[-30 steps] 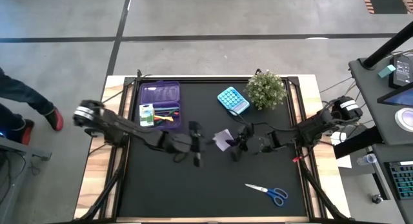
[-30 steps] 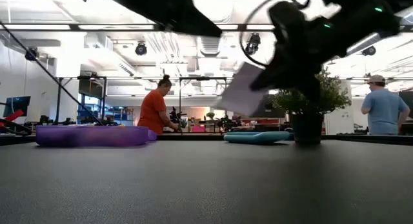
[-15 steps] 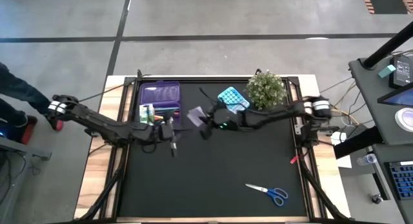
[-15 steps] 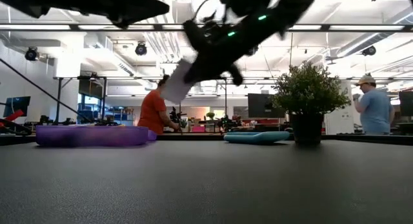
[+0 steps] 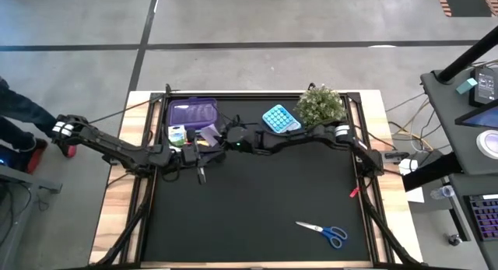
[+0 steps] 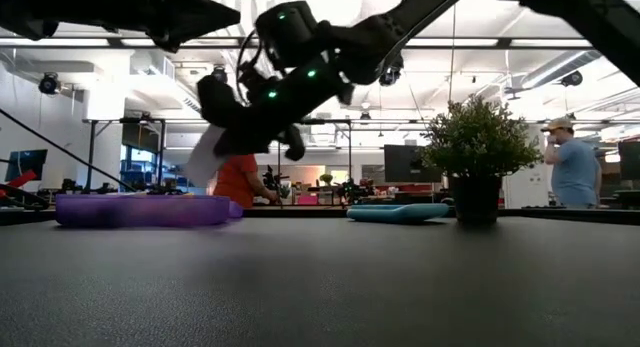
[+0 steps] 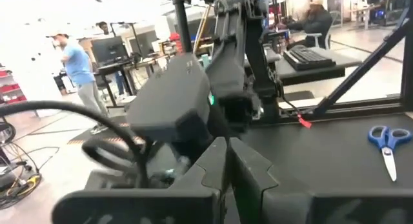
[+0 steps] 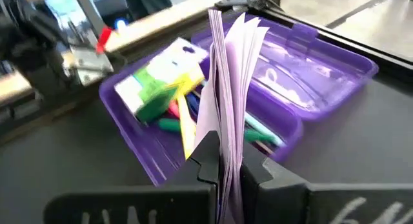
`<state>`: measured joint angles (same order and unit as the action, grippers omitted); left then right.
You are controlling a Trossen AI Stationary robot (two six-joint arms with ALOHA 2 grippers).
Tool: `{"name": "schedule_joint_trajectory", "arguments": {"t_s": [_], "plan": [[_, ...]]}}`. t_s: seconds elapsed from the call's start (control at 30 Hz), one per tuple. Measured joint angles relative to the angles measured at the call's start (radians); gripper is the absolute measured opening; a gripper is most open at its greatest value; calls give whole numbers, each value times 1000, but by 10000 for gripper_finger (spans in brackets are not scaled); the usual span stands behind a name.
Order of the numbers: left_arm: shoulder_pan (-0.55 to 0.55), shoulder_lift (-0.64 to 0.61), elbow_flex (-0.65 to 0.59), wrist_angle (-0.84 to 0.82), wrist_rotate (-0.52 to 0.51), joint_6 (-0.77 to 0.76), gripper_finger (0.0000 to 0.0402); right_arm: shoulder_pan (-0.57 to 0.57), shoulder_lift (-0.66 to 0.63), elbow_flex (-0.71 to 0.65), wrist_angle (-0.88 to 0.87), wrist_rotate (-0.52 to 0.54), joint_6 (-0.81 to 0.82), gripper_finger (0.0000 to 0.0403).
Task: Pack school essentials
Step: Put the white sticky notes into the purple supply box, then put the blue scissors into the purple supply box
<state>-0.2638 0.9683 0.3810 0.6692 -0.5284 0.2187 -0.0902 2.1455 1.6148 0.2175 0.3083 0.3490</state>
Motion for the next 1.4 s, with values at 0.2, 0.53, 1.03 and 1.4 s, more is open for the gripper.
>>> {"name": "schedule_joint_trajectory", "arguments": {"t_s": [0.2, 0.53, 1.03, 1.4], "plan": [[-5, -21, -29, 11, -117, -3, 1, -16, 85, 73, 56, 6, 56, 9], [-10, -70, -49, -5, -155, -3, 1, -38, 164, 145, 50, -52, 121, 44], [-19, -74, -49, -12, -154, -4, 1, -50, 101, 148, -39, -72, -45, 177], [-20, -75, -49, -33, -154, -6, 1, -55, -47, 139, -255, -62, -240, 180]]}}
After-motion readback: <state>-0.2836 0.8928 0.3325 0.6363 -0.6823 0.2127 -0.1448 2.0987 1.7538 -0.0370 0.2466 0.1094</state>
